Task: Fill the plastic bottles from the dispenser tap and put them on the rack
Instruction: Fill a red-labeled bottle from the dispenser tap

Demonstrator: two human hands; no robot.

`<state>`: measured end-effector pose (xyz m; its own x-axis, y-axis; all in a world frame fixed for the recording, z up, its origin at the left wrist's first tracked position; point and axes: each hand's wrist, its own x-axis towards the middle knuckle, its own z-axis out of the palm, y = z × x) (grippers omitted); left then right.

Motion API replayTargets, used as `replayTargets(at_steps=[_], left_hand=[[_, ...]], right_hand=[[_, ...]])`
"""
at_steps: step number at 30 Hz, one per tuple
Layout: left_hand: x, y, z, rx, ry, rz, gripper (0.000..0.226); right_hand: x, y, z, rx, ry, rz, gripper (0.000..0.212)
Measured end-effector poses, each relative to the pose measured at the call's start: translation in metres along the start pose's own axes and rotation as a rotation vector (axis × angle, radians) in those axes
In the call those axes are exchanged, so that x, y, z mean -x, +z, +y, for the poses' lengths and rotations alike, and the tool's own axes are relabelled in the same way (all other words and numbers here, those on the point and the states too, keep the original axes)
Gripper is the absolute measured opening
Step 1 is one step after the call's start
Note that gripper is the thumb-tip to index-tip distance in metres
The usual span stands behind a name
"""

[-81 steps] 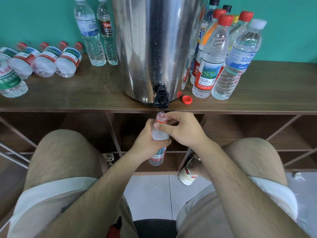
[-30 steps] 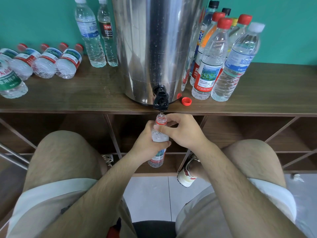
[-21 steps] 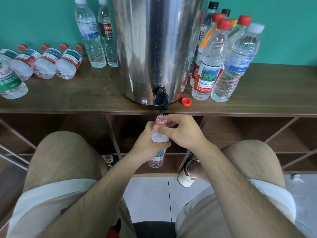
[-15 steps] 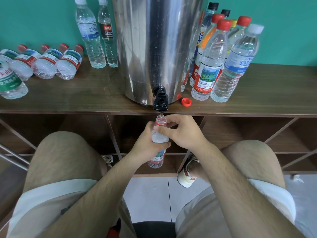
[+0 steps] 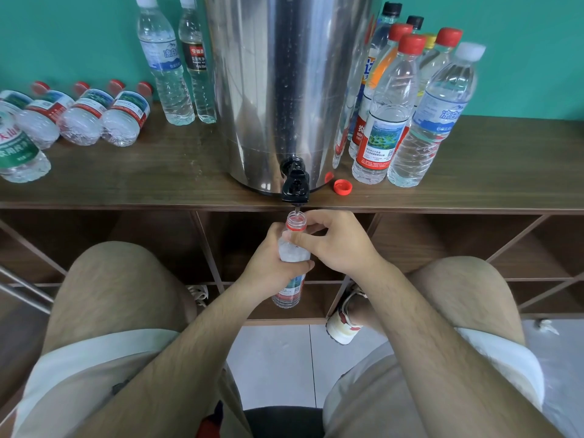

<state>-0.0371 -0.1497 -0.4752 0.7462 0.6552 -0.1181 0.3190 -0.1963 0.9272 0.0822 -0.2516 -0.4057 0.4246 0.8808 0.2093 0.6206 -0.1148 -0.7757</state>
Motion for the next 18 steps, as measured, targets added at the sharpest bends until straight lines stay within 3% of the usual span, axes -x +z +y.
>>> replayTargets(at_steps=[18], left_hand=[[0.0049, -0.0024, 0.0079, 0.036, -0.009, -0.003, 0.080]], right_hand=[[-0.0005, -0.0002, 0.0006, 0.022, -0.009, -0.004, 0.028]])
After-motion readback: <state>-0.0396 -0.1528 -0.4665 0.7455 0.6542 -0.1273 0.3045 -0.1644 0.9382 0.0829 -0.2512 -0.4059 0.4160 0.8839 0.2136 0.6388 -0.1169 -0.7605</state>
